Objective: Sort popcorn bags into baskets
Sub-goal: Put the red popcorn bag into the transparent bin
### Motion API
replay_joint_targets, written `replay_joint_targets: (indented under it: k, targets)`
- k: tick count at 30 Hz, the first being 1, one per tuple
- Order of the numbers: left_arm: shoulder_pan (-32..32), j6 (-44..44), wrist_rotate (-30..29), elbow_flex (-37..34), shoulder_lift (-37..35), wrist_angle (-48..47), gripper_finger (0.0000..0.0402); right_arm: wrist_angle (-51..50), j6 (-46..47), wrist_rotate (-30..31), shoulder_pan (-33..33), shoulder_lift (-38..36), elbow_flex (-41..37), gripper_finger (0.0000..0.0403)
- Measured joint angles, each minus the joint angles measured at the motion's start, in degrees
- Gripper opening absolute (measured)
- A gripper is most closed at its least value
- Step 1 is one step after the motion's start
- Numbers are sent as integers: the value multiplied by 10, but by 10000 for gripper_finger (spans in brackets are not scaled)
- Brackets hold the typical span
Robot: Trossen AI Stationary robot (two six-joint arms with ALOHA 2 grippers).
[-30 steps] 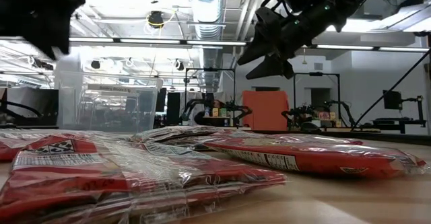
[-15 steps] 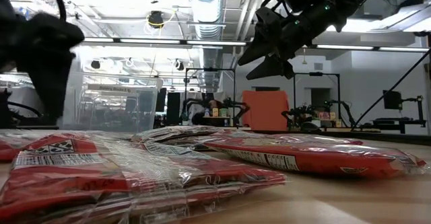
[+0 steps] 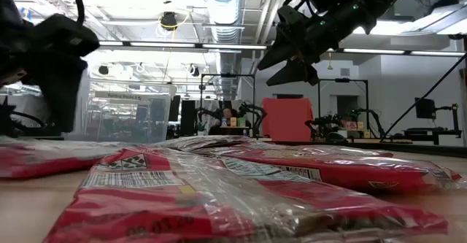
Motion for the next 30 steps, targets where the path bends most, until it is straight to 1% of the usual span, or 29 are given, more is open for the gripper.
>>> replay_joint_targets:
  k: [5,7,9,12,16,18,20,22,24,27,30]
  targets:
    - [1,-9,8,20,-51,-121,293,0,-3,0,-1,0,0,281]
    - [1,-10,-6,22,-55,-127,293,0,-3,0,-1,0,0,281]
    - [1,7,-14,23,-52,-119,293,0,-4,0,-1,0,0,281]
    - [1,27,-8,23,-19,-110,293,0,-4,0,0,0,0,281]
    - [0,28,-8,20,41,-51,293,-2,-4,0,4,0,0,281]
    - [-1,26,-23,11,64,-12,293,-2,-4,0,6,0,0,281]
    - [0,14,-38,6,88,67,293,-2,-4,0,8,0,0,281]
    - [1,6,-46,2,93,77,292,-2,-4,0,9,0,0,281]
    - [0,9,-53,-12,93,108,287,-2,-4,1,8,0,0,281]
    - [0,0,-60,-42,93,161,261,1,-4,1,8,0,0,281]
    - [1,-36,-68,-63,103,192,213,0,-4,2,7,0,0,281]
